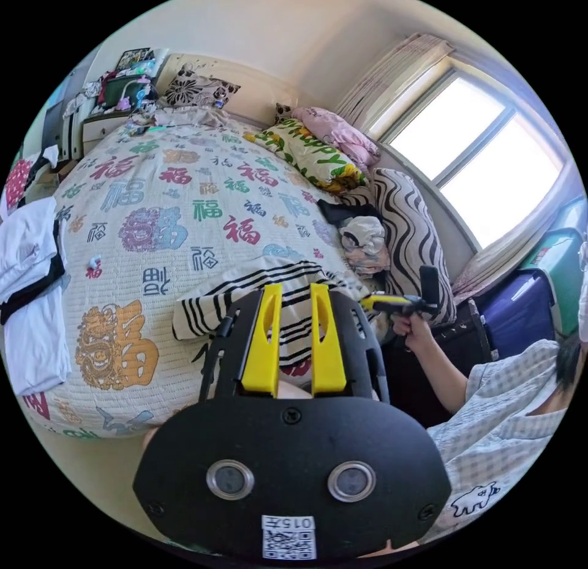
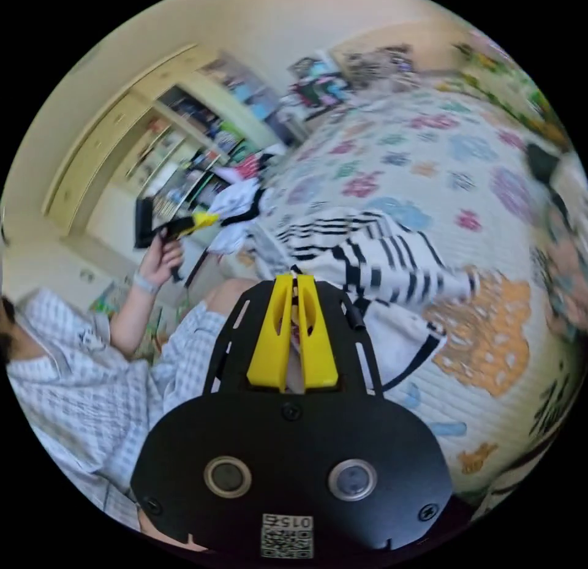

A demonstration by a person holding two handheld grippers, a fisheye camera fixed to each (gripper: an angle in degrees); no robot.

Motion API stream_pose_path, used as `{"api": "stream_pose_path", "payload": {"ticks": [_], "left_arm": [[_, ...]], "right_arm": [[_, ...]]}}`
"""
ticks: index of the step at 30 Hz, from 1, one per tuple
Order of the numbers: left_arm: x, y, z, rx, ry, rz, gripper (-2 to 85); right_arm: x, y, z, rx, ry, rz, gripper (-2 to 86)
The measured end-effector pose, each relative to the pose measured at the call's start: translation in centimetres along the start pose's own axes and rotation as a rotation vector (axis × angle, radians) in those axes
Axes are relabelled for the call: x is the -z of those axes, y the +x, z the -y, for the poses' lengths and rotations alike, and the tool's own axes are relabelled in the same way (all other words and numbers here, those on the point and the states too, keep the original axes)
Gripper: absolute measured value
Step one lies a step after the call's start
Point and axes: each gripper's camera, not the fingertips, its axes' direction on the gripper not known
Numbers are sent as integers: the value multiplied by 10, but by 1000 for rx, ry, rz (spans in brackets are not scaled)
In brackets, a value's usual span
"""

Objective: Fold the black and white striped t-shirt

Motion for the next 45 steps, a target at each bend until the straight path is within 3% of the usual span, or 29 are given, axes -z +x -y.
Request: {"api": "stream_pose_path", "payload": {"ticks": [3,7,9,11,14,16,19,23,26,31,36,41,45], "left_arm": [[-11,9,19,-42,6,-83,123],[-94,19,48,-105,-401,-234,140],[-132,34,48,-202,-613,-185,129],[-172,50,36,-376,-841,31,64],[-194,57,20,-510,-940,174,20],[-188,51,22,-470,-894,149,12],[-143,20,31,-298,-667,79,3],[-42,-44,14,-43,-341,211,-5],[3,-89,-13,113,-241,257,-7],[35,-126,-42,226,-133,346,-7],[36,-149,-58,230,-75,153,-6],[27,-125,-71,73,6,-222,-6],[15,-116,-80,6,-22,-298,-6]], "right_arm": [[-56,-78,-7,311,-197,9,2],[-97,-131,-33,485,-217,-109,1],[-109,-145,-50,505,-218,-180,1],[-112,-148,-61,506,-222,-208,1],[-118,-145,-75,502,-273,-214,1],[-117,-140,-82,485,-279,-186,1],[-106,-131,-87,445,-246,-101,2],[-76,-114,-86,426,-141,107,6],[-52,-86,-73,379,-17,208,18],[-54,-39,-28,316,-14,74,70],[-95,-19,41,352,-102,48,81],[-154,-8,94,324,-222,38,96],[-205,-2,130,347,-381,-48,102]]}}
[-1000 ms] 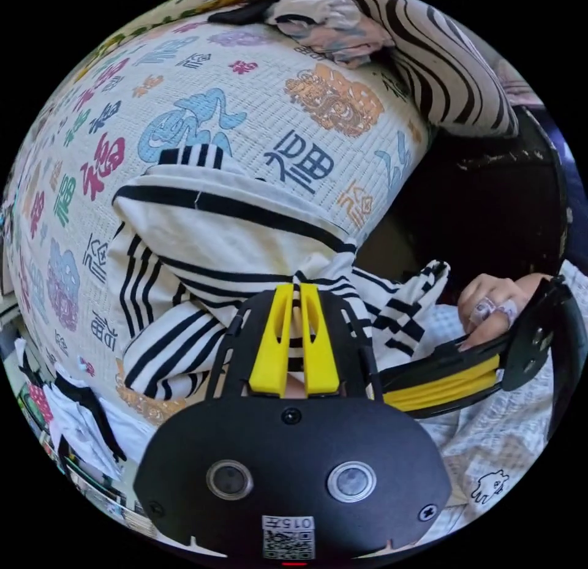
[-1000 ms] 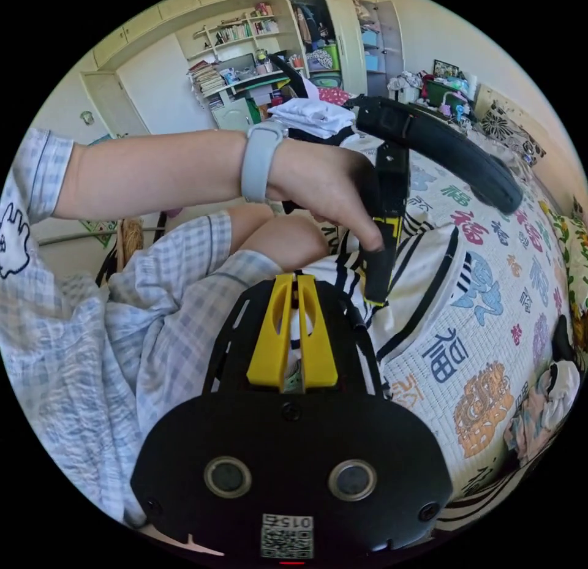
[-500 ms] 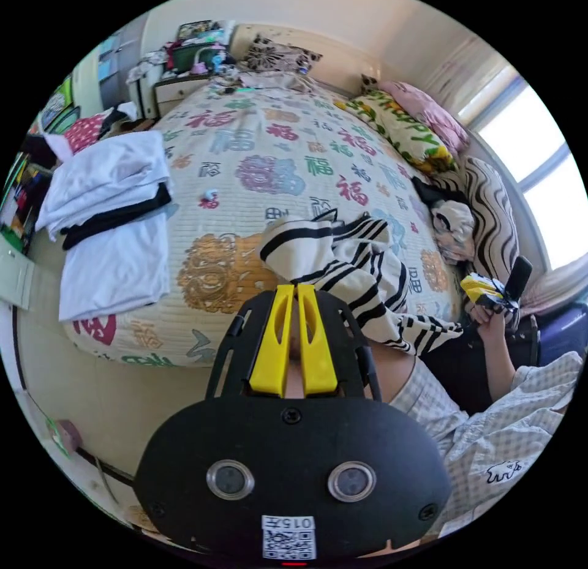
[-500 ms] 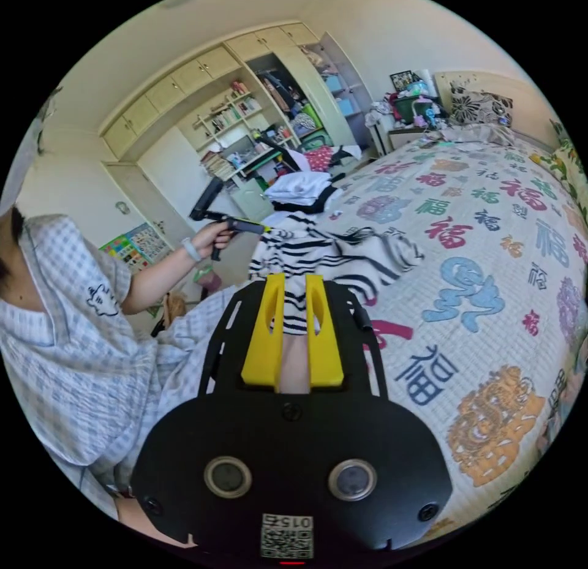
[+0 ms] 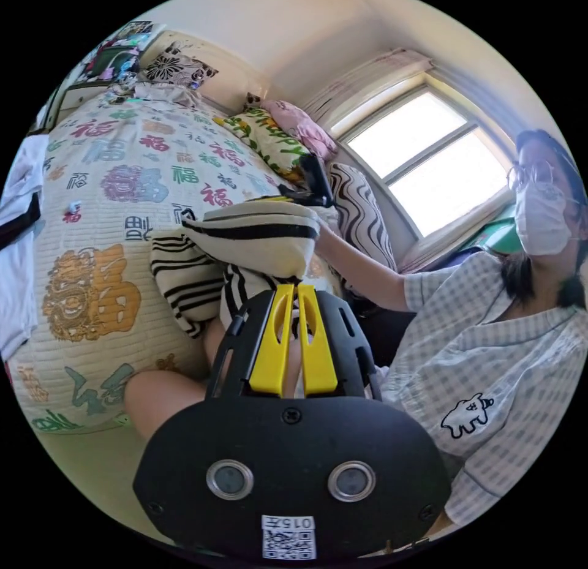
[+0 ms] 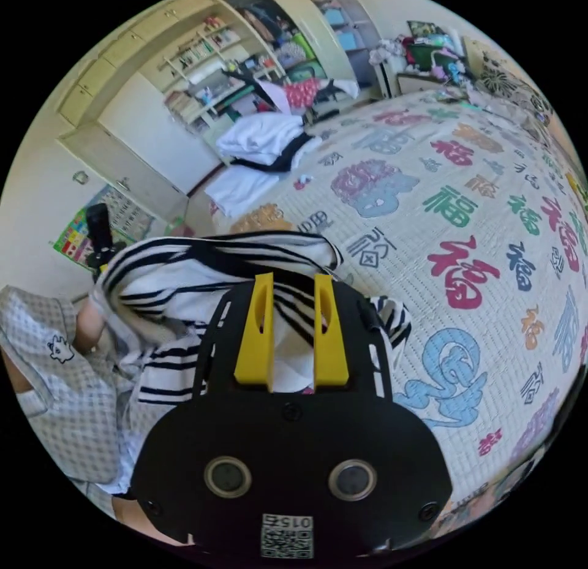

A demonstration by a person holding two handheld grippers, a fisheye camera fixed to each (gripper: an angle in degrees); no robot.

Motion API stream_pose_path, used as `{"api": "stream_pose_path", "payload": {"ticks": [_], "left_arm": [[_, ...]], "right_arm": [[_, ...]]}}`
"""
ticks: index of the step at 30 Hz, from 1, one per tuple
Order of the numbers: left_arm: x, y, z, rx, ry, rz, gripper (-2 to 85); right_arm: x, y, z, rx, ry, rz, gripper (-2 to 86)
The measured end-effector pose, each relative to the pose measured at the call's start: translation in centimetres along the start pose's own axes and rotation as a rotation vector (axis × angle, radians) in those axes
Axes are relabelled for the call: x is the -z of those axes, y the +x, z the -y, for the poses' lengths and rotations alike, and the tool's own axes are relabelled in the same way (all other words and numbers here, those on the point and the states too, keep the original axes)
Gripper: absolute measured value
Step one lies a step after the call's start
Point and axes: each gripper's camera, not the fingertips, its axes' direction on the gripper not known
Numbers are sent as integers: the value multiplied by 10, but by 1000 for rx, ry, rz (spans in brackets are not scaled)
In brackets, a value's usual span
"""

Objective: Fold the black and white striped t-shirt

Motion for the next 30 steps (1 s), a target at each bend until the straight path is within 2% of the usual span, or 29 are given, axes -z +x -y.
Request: {"api": "stream_pose_path", "payload": {"ticks": [2,3,5,11,16,18,20,25,28,30], "left_arm": [[6,-10,-8,34,45,-46,-7],[8,-13,-11,42,51,-57,-7],[15,-23,-18,83,67,-58,-7],[38,-42,-33,188,202,-7,-7],[33,-33,-22,147,243,-59,-9],[19,-19,-12,74,196,-127,-9],[-15,8,4,-31,87,-240,-9],[-144,81,26,-182,-286,-414,-6],[-228,114,23,-215,-460,-404,-1],[-262,123,22,-227,-572,-266,8]], "right_arm": [[-21,6,12,16,-143,33,84],[-32,7,14,36,-220,86,43],[-36,3,7,60,-251,64,15],[29,2,-40,-9,-16,48,0],[99,1,-79,-95,123,-132,-2],[117,6,-95,-149,134,-250,-2],[128,17,-106,-230,174,-287,-2],[162,66,-121,-438,435,-152,1],[173,80,-91,-403,438,-157,11],[171,95,-63,-407,351,-131,33]]}}
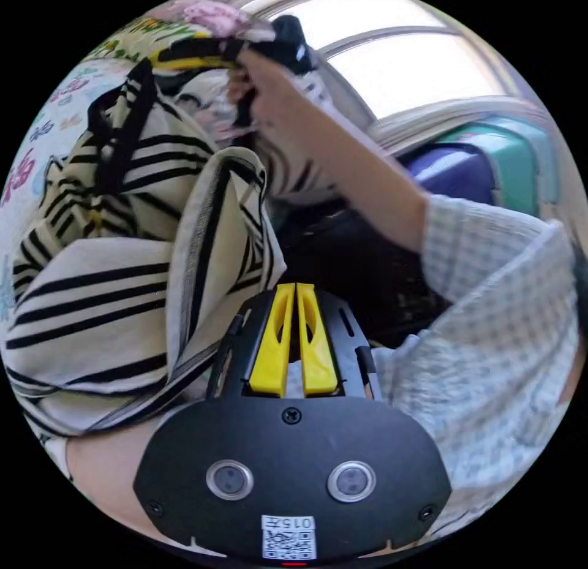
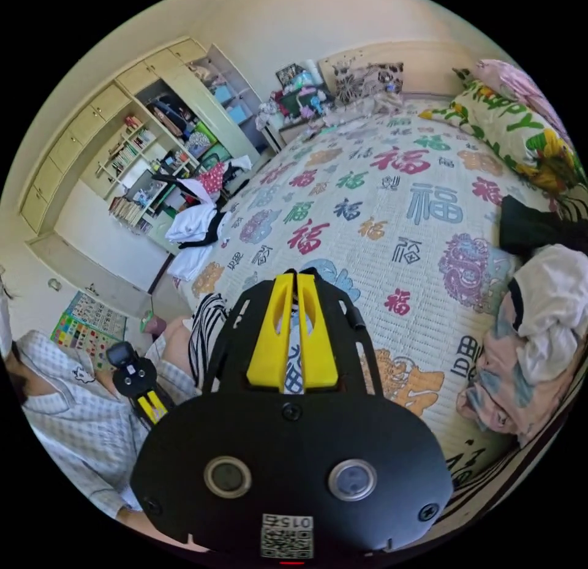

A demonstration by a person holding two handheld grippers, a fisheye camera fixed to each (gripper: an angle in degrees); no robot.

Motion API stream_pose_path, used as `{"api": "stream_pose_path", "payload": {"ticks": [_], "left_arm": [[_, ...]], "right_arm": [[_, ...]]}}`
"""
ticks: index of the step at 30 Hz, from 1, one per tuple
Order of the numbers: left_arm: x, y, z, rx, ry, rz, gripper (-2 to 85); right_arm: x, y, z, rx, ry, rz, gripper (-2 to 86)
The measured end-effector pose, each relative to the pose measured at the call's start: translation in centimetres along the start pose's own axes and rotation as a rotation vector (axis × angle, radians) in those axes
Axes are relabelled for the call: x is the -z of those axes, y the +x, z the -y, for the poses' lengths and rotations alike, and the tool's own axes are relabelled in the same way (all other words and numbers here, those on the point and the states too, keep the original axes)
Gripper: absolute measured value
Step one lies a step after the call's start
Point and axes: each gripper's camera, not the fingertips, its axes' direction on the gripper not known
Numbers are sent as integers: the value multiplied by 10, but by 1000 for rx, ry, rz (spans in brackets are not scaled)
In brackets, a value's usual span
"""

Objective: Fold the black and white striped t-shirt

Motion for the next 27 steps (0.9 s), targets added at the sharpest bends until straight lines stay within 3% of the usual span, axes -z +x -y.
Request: {"api": "stream_pose_path", "payload": {"ticks": [6,10,15,22,27], "left_arm": [[54,34,-4,-43,170,346,57],[98,4,17,-4,217,518,78],[89,-47,93,18,254,485,95],[0,-105,178,156,16,486,103],[-47,-114,173,180,-142,545,72]], "right_arm": [[-2,-2,2,-87,-47,-47,93],[-10,-14,-22,-177,-62,-82,108],[-39,-34,-13,-274,-67,-62,137],[-82,-79,0,-364,-190,-302,160],[-95,-105,-21,-387,-340,-321,86]]}}
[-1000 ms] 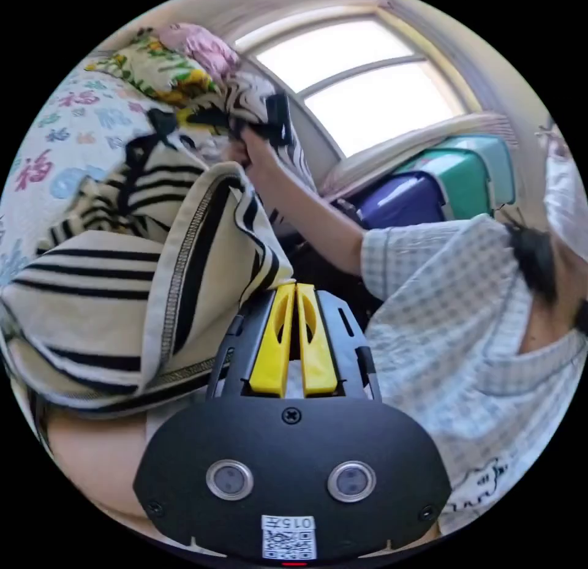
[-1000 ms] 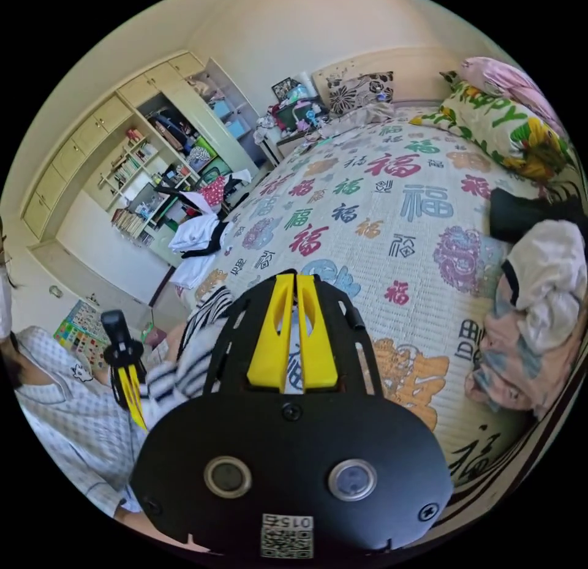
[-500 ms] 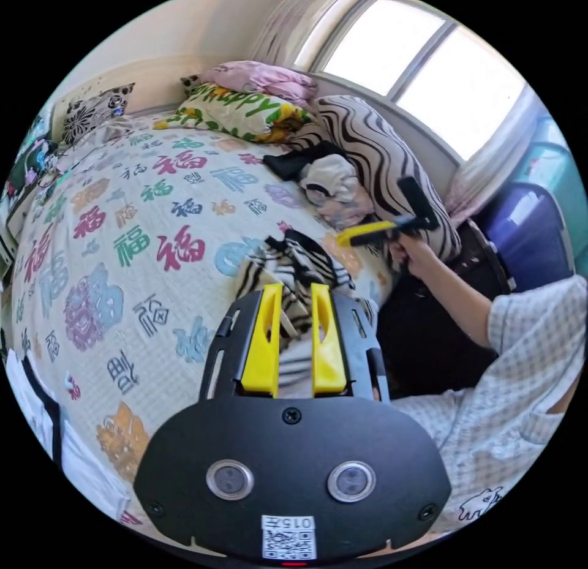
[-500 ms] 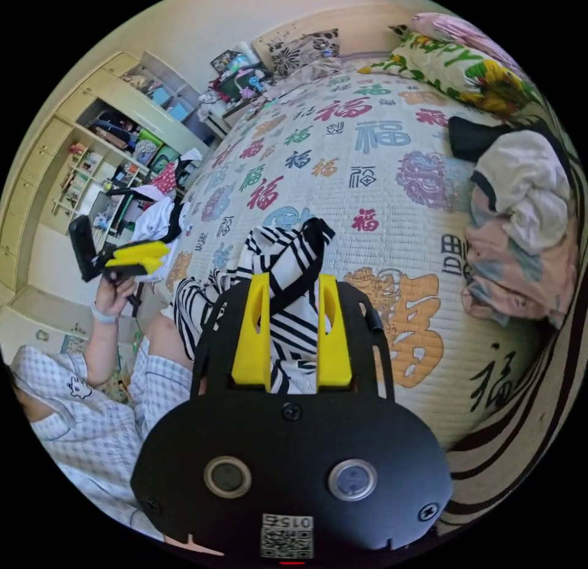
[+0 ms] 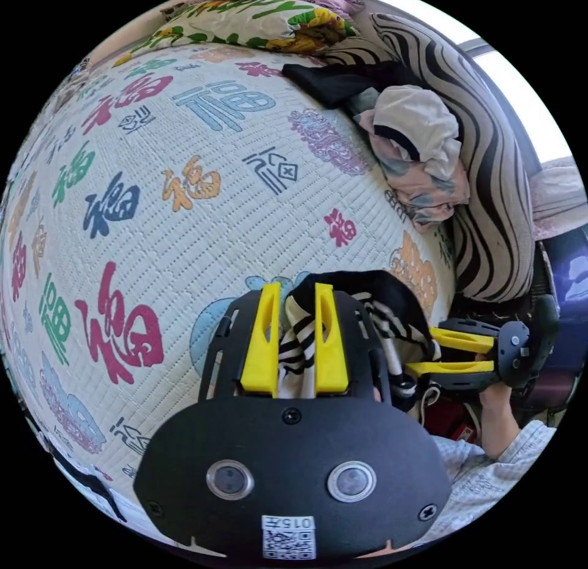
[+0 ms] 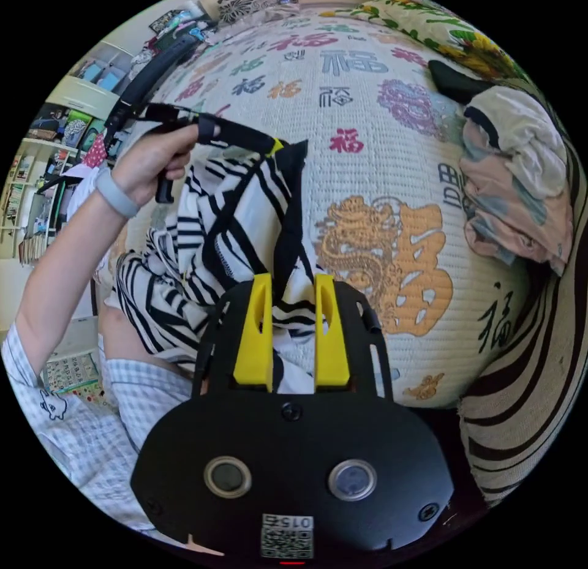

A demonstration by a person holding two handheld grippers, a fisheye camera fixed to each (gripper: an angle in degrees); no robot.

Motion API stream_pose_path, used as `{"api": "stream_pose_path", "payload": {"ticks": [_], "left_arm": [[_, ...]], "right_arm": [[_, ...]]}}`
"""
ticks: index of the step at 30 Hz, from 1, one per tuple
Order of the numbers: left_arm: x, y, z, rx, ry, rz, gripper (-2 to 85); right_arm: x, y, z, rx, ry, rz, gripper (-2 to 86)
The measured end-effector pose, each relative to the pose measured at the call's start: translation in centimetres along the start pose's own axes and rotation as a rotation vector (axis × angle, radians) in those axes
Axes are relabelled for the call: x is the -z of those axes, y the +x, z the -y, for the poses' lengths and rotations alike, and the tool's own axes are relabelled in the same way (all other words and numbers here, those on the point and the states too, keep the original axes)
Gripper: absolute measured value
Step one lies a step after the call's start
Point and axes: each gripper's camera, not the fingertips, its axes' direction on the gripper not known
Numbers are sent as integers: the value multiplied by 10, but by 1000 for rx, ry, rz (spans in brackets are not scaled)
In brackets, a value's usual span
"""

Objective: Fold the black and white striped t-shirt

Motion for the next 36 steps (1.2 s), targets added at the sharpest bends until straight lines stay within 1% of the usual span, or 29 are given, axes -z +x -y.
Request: {"api": "stream_pose_path", "payload": {"ticks": [1,3,4,6,7,9,11,12,13,14,15,17,18,19,20,21,23,24,26,28,30,34,36], "left_arm": [[0,2,-6,-1,5,11,55],[-1,3,-16,0,-12,-52,29],[1,5,-27,1,-6,-68,10],[9,12,-48,-22,40,-61,-1],[19,19,-67,-38,91,-54,-4],[41,31,-103,-52,211,-51,-6],[83,51,-161,-50,407,-28,-7],[94,56,-177,-48,457,-15,-8],[118,68,-209,-42,554,9,-8],[141,82,-242,-30,651,34,-8],[153,89,-259,-24,699,47,-8],[199,121,-323,-7,887,109,-8],[210,130,-339,-7,931,127,-8],[231,148,-370,-9,1017,170,-8],[250,167,-399,-18,1103,207,-9],[259,176,-413,-26,1144,223,-9],[289,213,-464,-61,1289,282,-9],[294,221,-474,-71,1319,296,-9],[311,249,-506,-94,1391,352,-9],[318,266,-527,-100,1450,338,-9],[323,286,-550,-108,1524,376,-9],[336,327,-598,-172,1676,462,-9],[342,341,-612,-190,1740,511,-9]], "right_arm": [[0,-1,-5,1,-16,10,77],[3,-4,-28,-15,-44,57,29],[5,-5,-34,-14,-45,67,25],[17,-13,-59,-27,1,123,16],[22,-16,-65,-28,22,128,14],[50,-33,-90,-28,132,114,10],[81,-50,-109,-13,240,105,9],[103,-64,-120,12,312,110,8],[115,-71,-125,29,344,112,8],[137,-90,-136,69,403,104,7],[160,-113,-148,112,474,76,7],[196,-149,-170,176,589,31,7],[221,-173,-188,216,678,6,7],[234,-184,-198,235,725,-4,6],[260,-206,-219,273,816,-22,7],[286,-227,-242,309,903,-48,6],[323,-255,-278,362,1014,-93,6],[345,-272,-301,388,1092,-123,6],[372,-290,-331,399,1190,-164,5],[394,-301,-354,398,1247,-141,5],[417,-311,-388,399,1350,-79,5],[439,-329,-436,378,1519,-92,4],[448,-340,-459,352,1651,-95,3]]}}
